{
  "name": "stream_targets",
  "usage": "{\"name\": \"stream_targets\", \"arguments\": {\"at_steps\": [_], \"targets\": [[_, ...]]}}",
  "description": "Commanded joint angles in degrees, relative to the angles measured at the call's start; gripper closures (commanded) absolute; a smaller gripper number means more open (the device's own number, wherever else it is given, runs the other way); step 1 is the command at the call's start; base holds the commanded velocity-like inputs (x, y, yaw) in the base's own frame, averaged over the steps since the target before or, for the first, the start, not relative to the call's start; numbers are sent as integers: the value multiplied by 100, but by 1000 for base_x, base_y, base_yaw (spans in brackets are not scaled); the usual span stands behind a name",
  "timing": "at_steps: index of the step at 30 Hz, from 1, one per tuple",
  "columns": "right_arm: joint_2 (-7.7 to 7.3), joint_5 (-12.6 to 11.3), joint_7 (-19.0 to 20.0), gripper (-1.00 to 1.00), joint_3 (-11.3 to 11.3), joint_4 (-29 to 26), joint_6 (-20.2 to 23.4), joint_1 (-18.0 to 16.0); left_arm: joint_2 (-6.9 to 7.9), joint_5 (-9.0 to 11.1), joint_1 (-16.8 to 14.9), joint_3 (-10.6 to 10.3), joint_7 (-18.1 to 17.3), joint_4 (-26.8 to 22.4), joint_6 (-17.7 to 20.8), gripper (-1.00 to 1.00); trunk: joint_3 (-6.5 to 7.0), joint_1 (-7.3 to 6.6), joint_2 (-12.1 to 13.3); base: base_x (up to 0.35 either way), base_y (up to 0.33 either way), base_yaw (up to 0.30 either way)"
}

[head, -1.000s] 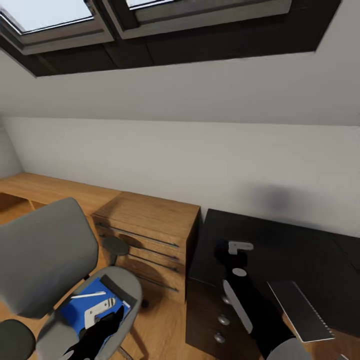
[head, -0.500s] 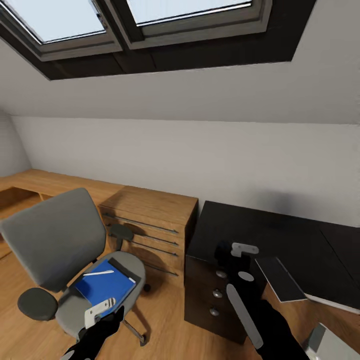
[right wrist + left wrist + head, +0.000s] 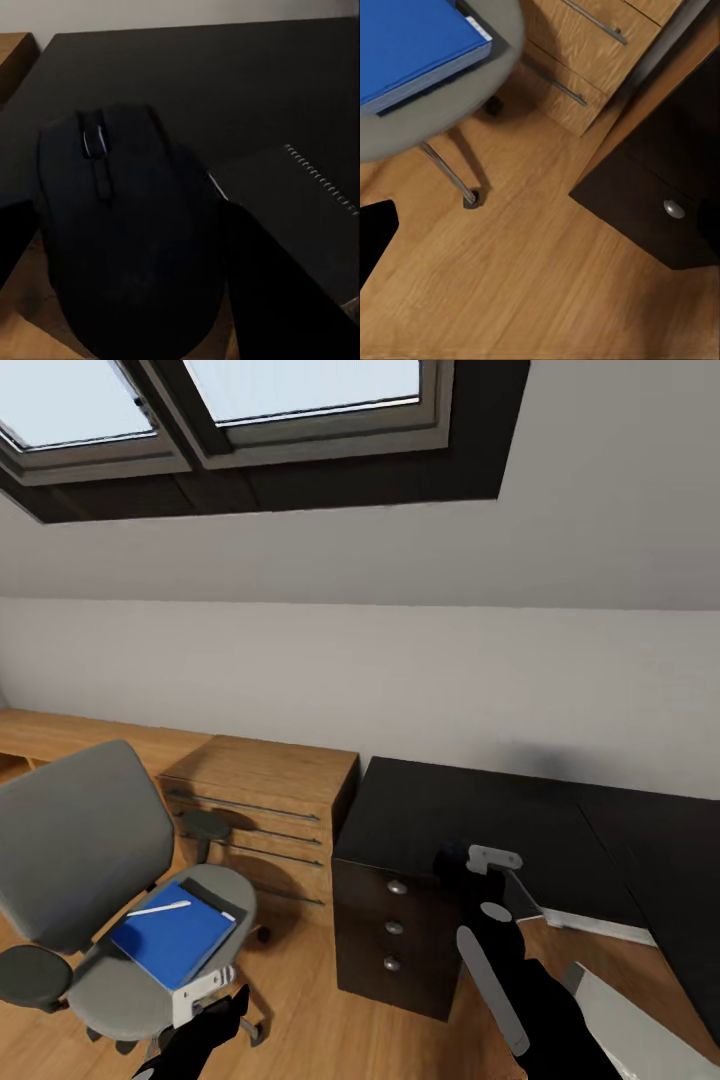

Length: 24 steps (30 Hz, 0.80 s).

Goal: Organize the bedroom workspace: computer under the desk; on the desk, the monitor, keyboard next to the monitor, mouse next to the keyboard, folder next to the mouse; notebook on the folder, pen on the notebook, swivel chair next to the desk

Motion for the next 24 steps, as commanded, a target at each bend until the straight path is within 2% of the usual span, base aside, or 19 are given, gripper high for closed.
{"name": "stream_targets", "arguments": {"at_steps": [1,4,6,7,9,10,11,12,13,16,17,20,22,24], "targets": [[-3,-60,-53,100,-22,-6,7,-6,-3,60,0,4,32,54,21,-100,-1,1,-4,-3,-2,-228],[-8,-60,-51,100,-209,-7,16,-6,16,50,0,8,30,576,3,-100,10,1,-4,-2,-1,-211],[-9,-55,-51,100,-297,-12,29,-6,122,44,0,7,26,1092,-28,-100,12,1,-4,0,0,-79],[-17,-50,-54,100,-338,-52,54,-6,272,49,0,5,12,1619,-495,-100,13,1,-4,0,0,-13],[-21,-46,-57,100,-344,-146,113,-2,295,50,0,-2,4,1938,-975,-100,13,1,-4,0,0,-7],[-22,-45,-57,100,-347,-174,137,-1,297,50,0,-11,3,2003,-1087,-100,13,1,-4,0,0,-4],[-147,-44,-57,100,-436,-326,533,3,313,52,0,-340,19,2462,-1641,-100,13,1,-4,0,0,-215],[-218,-52,-55,100,-523,-333,638,3,313,51,0,-361,22,2524,-1658,-100,13,1,-4,0,0,-241],[-302,-59,-6,100,-1149,-407,1675,3,310,51,0,-381,32,2583,-1675,-100,13,1,-4,0,0,-266],[-444,-66,227,100,-1575,-624,2193,3,311,51,0,-383,33,2587,-1678,-100,13,1,-4,0,0,-267],[-496,-67,311,100,-1627,-646,2259,3,310,51,0,-383,33,2588,-1678,-100,13,1,-4,0,0,-268],[-884,-57,1013,100,-1809,-712,2628,0,306,51,0,-429,33,2593,-1677,-100,13,1,-4,0,0,-269],[-1298,-58,1568,100,-1991,-726,2898,-4,308,51,0,-479,33,2592,-1682,-100,13,1,-4,0,0,-274],[-1602,-55,2108,100,-2283,-726,3055,-5,309,51,0,-500,33,2592,-1684,-100,15,1,-4,0,0,-278]]}}
